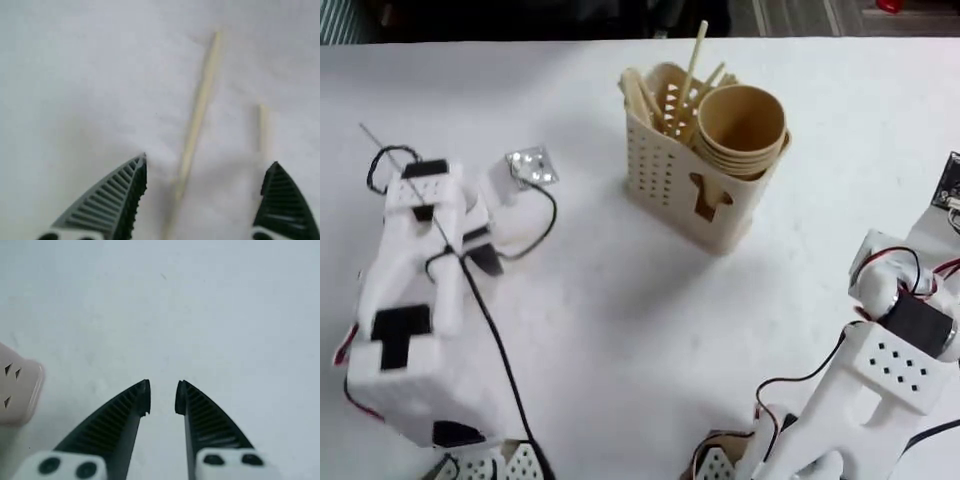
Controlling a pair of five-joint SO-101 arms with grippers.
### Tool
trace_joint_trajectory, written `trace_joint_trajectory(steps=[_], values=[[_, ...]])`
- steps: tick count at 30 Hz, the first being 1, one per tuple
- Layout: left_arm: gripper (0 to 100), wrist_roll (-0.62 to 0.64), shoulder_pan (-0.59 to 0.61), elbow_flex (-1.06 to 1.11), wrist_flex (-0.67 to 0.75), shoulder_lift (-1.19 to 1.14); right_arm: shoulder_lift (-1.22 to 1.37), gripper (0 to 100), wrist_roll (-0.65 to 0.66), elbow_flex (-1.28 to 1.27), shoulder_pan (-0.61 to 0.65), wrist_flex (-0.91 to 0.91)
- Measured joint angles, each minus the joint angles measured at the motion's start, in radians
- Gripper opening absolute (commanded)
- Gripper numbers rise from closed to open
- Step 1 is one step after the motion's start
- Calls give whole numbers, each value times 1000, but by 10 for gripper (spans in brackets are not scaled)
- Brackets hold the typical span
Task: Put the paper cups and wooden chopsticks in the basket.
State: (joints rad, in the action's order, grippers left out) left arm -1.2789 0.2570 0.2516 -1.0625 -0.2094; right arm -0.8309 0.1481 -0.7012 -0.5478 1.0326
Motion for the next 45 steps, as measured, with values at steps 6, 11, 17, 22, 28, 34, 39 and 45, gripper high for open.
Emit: trace_joint_trajectory(steps=[6, 11, 17, 22, 28, 34, 39, 45], values=[[351, 5, 0, -253, -109, -233, 0, 98, 0, 0, 0, 0], [324, 5, 0, -431, -255, -388, 0, 98, 0, 0, 0, 0], [297, -14, 0, -557, -453, -439, 0, 98, 0, 0, 0, 0], [295, -38, 0, -611, -629, -439, 0, 98, 0, 0, 0, 0], [294, -41, 0, -621, -703, -439, 0, 98, 0, 0, 0, 0], [298, 23, 0, -623, -672, -448, 0, 98, 0, 0, 0, 0], [290, 95, 0, -577, -578, -448, 0, 98, 0, 0, 0, 0], [199, 147, -18, -491, -499, -448, 0, 98, 0, 0, 0, 0]])
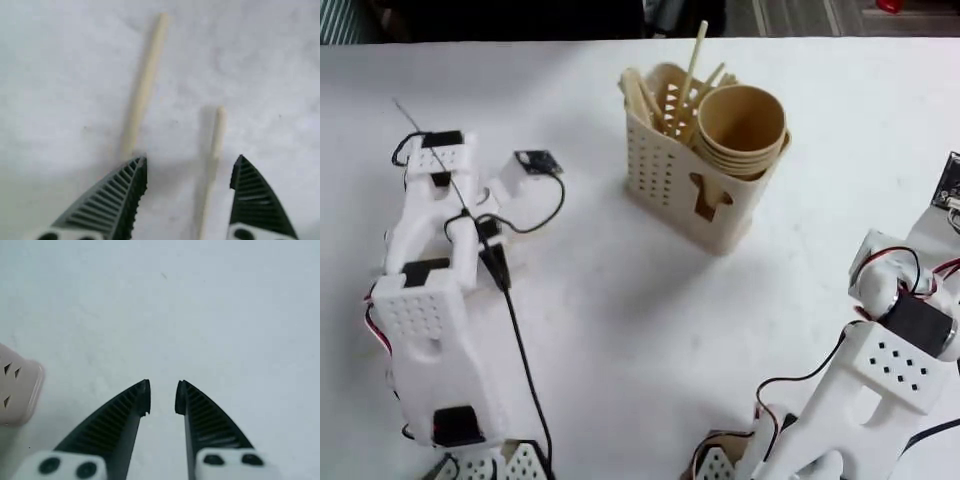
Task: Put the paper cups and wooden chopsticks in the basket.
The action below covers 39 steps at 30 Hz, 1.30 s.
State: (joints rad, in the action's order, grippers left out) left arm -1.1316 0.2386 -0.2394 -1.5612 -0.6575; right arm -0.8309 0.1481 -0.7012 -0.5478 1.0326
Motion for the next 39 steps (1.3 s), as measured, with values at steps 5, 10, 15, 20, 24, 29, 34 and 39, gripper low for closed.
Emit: trace_joint_trajectory(steps=[5, 10, 15, 20, 24, 29, 34, 39], values=[[44, 31, -12, 9, 9, 2, 0, 98, 0, 0, 0, 0], [21, 31, -41, 12, 0, 2, 0, 98, 0, 0, 0, 0], [23, 31, -68, 12, -77, 2, 0, 98, 0, 0, 0, 0], [24, 31, -80, 15, -104, 23, 0, 98, 0, 0, 0, 0], [24, 31, -80, 15, -126, 141, 0, 98, 0, 0, 0, 0], [24, 91, -94, 15, -129, 356, 0, 98, 0, 0, 0, 0], [24, 245, -170, 15, -58, 560, 0, 98, 0, 0, 0, 0], [24, 414, -298, 15, 32, 713, 0, 98, 0, 0, 0, 0]])
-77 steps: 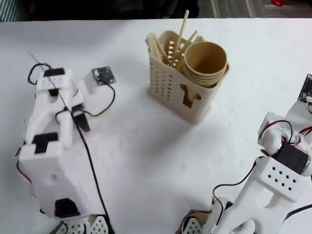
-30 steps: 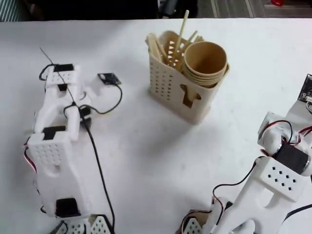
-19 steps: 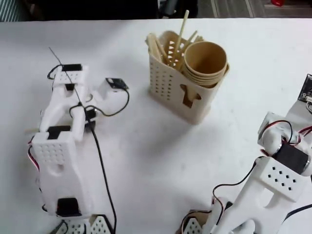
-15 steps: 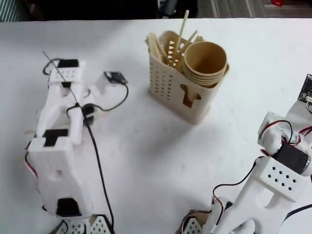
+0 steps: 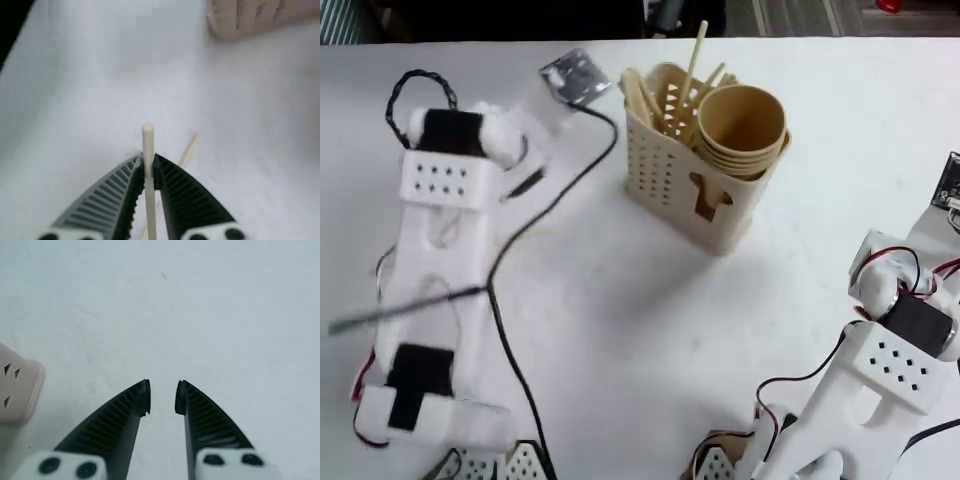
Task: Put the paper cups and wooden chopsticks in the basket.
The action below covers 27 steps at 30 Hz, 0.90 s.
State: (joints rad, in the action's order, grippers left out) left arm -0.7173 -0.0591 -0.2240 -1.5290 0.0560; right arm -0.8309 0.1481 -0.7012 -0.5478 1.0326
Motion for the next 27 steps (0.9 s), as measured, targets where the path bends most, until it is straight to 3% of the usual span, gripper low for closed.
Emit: trace_joint_trajectory(steps=[12, 20, 27], values=[[23, 390, -187, -381, 161, 54, 0, 98, 0, 0, 0, 0], [23, 534, -322, -651, 288, -18, 0, 98, 0, 0, 0, 0], [23, 617, -356, -717, 397, -100, 0, 98, 0, 0, 0, 0]])
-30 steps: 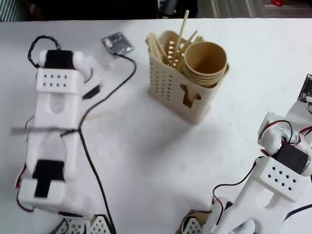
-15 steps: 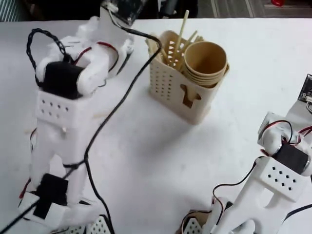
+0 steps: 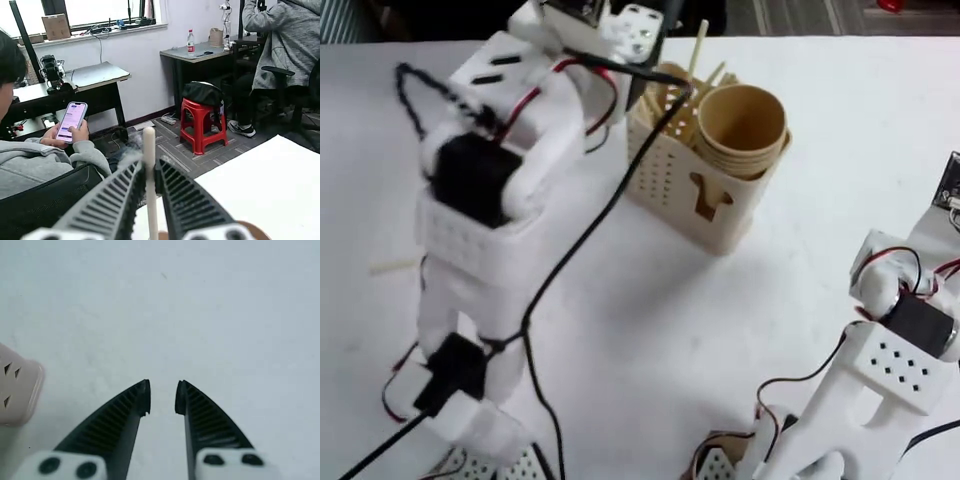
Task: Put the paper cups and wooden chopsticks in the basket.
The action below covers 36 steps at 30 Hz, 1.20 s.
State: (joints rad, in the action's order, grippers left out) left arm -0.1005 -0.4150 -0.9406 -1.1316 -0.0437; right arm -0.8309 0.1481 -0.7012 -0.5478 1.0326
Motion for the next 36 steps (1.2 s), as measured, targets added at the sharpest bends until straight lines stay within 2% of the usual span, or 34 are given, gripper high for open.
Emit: trace_joint_trajectory(steps=[13, 18, 21, 27, 36], values=[[38, 6, 0, 0, 180, -226, 0, 98, 0, 0, 0, 0], [193, 6, 20, 0, 160, -253, 0, 98, 0, 0, 0, 0], [202, 6, 49, -18, 84, -253, 0, 98, 0, 0, 0, 0], [202, -21, 157, -121, -166, -253, 0, 98, 0, 0, 0, 0], [202, -404, 358, -203, -568, -253, 0, 98, 0, 0, 2, 0]])
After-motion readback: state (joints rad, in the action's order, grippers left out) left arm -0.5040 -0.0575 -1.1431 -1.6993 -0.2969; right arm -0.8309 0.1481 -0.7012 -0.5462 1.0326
